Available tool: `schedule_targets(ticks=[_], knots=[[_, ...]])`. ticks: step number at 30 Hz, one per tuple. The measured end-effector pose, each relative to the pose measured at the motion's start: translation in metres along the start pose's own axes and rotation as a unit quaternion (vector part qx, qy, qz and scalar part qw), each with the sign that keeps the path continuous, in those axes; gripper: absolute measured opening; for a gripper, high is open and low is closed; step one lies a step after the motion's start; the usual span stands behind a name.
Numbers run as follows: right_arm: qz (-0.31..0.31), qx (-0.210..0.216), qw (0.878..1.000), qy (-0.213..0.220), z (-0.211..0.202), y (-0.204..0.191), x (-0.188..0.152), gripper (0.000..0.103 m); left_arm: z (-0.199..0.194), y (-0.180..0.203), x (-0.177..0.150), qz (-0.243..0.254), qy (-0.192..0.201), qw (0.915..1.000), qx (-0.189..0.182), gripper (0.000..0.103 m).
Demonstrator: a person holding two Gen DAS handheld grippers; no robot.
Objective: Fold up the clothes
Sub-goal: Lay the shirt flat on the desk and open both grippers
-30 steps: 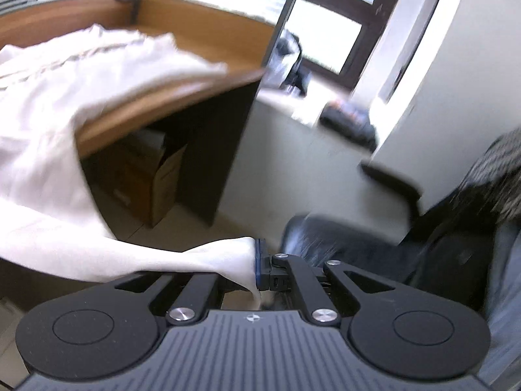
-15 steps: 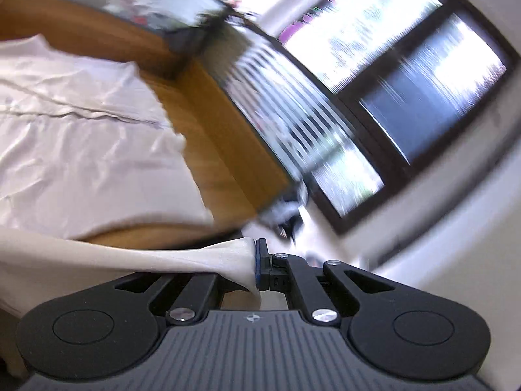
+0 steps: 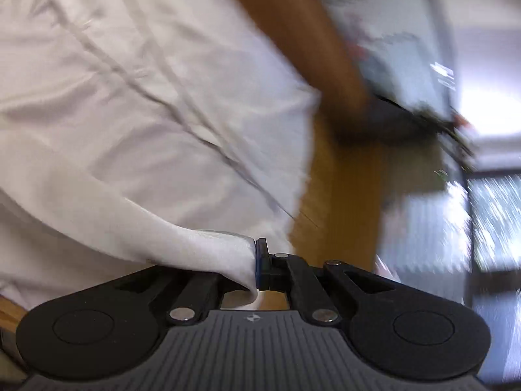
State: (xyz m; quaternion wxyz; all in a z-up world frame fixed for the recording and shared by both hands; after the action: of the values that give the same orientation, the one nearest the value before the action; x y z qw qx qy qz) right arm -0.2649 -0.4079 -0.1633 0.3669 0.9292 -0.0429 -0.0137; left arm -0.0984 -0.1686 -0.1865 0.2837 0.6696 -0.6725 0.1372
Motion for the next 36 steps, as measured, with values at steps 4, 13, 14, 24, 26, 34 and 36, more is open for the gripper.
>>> schedule_targets(ticks=[4,13,14,24,26,34,36], knots=[[-0.099,0.042,0.994,0.033,0.030,-0.017,0.033,0.011,0.004,-0.004,-0.002,-0.075,-0.002,0.9958,0.053,0.004],[-0.150,0.126,0.969,0.152,0.015,-0.007,0.039,0.043,-0.024,0.005,0.005,-0.238,0.042,0.9570,0.160,0.025],[-0.143,0.140,0.966,0.167,0.012,-0.003,0.035,0.046,-0.028,0.010,0.007,-0.252,0.050,0.9511,0.172,0.026],[-0.040,0.280,0.934,0.218,0.021,0.055,-0.030,0.051,-0.025,0.090,0.007,-0.359,0.084,0.8942,0.254,0.049],[-0.018,0.300,0.929,0.215,0.030,0.062,-0.043,0.051,-0.018,0.108,0.004,-0.376,0.081,0.8858,0.259,0.053],[0.070,0.404,0.890,0.198,0.060,0.064,-0.078,0.052,0.018,0.165,0.006,-0.379,0.048,0.8807,0.280,0.065],[0.070,0.407,0.889,0.199,0.064,0.056,-0.084,0.052,0.024,0.171,0.008,-0.377,0.048,0.8785,0.290,0.067]])
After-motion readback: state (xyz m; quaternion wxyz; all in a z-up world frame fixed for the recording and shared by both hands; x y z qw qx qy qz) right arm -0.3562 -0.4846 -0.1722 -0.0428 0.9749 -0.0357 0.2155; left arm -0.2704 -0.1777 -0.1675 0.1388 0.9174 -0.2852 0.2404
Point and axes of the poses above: each gripper's, at about its wrist camera, not at the fingertips, and z roughly the way its jaws point, y to its right, x to its top, the point moved 6 cm from there along z, roughly the way its jaws point, and after that the axes turned 1 degree about x, right-handed, at the moved point
